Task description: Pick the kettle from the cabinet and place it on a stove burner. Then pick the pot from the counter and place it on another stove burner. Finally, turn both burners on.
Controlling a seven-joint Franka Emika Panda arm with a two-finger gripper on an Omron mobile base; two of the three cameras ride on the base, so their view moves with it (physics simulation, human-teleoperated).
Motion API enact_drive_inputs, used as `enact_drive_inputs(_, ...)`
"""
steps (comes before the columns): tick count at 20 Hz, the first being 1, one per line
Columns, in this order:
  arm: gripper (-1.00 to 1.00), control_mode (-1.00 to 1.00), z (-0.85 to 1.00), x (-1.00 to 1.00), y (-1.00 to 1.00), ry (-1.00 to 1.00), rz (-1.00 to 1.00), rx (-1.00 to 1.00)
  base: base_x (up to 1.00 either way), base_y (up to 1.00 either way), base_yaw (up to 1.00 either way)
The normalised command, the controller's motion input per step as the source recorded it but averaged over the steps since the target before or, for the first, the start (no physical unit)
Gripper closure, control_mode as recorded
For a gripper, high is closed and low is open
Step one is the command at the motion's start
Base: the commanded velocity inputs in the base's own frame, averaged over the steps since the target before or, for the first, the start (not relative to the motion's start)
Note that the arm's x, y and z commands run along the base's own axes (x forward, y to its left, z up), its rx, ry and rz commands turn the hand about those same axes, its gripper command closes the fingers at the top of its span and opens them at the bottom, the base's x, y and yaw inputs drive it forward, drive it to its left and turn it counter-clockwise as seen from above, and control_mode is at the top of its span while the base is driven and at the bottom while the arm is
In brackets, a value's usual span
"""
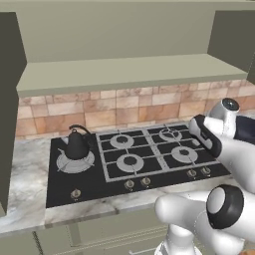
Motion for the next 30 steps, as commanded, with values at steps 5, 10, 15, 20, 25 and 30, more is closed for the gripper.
enact_drive_inputs(5,-1.0,-1.0,0.0,-0.01,-0.3,0.02,-0.09,-0.06,0.0,0.0,0.0)
enact_drive_inputs(10,-1.0,-1.0,0.0,-0.05,-0.27,0.0,-0.09,-0.05,0.0,0.0,0.0)
enact_drive_inputs(15,-1.0,-1.0,0.03,-0.04,-0.2,0.0,-0.07,-0.05,0.0,0.0,0.0)
enact_drive_inputs(20,-1.0,-1.0,0.12,-0.18,-0.08,0.0,-0.05,-0.04,0.0,0.0,0.0)
enact_drive_inputs(25,-1.0,-1.0,0.19,-0.28,-0.01,0.0,-0.05,-0.02,0.0,0.0,0.0)
enact_drive_inputs(30,-1.0,-1.0,0.21,-0.28,0.0,0.0,-0.05,-0.02,0.0,0.0,0.0)
